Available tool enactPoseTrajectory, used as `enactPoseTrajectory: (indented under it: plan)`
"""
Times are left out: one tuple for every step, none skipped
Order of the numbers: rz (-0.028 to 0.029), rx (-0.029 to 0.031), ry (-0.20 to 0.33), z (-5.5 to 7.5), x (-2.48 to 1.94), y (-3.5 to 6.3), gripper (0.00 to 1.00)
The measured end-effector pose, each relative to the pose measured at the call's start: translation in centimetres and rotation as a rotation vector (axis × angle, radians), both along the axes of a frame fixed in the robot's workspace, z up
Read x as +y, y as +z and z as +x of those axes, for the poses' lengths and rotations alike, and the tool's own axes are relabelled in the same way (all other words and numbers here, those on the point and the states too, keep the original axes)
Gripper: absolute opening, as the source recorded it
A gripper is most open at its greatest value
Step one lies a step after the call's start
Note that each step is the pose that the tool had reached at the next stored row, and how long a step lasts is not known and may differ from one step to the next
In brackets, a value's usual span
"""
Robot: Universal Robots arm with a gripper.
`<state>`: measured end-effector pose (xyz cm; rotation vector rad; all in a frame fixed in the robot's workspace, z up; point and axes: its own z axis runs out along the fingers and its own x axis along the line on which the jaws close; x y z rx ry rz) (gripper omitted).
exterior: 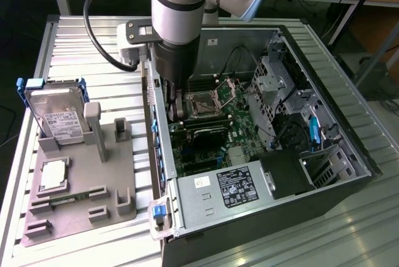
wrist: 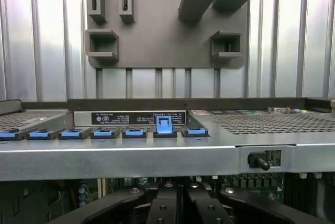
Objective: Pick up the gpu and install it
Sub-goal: 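Press down on the gpu until it lock into place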
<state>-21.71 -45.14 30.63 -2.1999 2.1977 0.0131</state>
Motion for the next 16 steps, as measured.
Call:
enactPoseTrajectory:
  plan:
    - [0.0,-0.0021,-0.001,-0.23,0.0,-0.01,0.11]
    - [0.0001,-0.002,-0.002,-0.25,0.0,-0.01,0.11]
    - [0.0001,-0.0021,-0.003,-0.28,0.01,-0.01,0.11]
    - [0.0,-0.0037,-0.003,-0.31,0.0,-0.08,0.11]
    - [0.0001,-0.0079,-0.004,-0.32,0.0,-0.32,0.11]
    - [0.0,-0.0102,-0.003,-0.31,-0.01,-0.51,0.11]
    - [0.0,-0.0102,-0.004,-0.32,-0.01,-0.53,0.11]
    - [0.0,-0.0087,-0.004,-0.29,0.0,-0.53,0.11]
    - [0.0001,-0.0081,-0.004,-0.27,-0.01,-0.53,0.11]
    - [0.0,-0.0075,-0.004,-0.26,-0.01,-0.52,0.11]
    - [-0.0001,-0.0065,-0.003,-0.25,-0.01,-0.51,0.11]
    - [-0.0001,-0.0041,-0.003,-0.23,-0.01,-0.46,0.11]
    - [0.0001,-0.0026,-0.003,-0.22,0.0,-0.42,0.11]
    - [-0.0001,0.0016,-0.003,-0.23,0.0,-0.14,0.11]
    - [0.0001,0.0046,-0.003,-0.23,0.0,0.05,0.11]
    - [0.0,0.007,-0.003,-0.23,0.0,0.17,0.11]
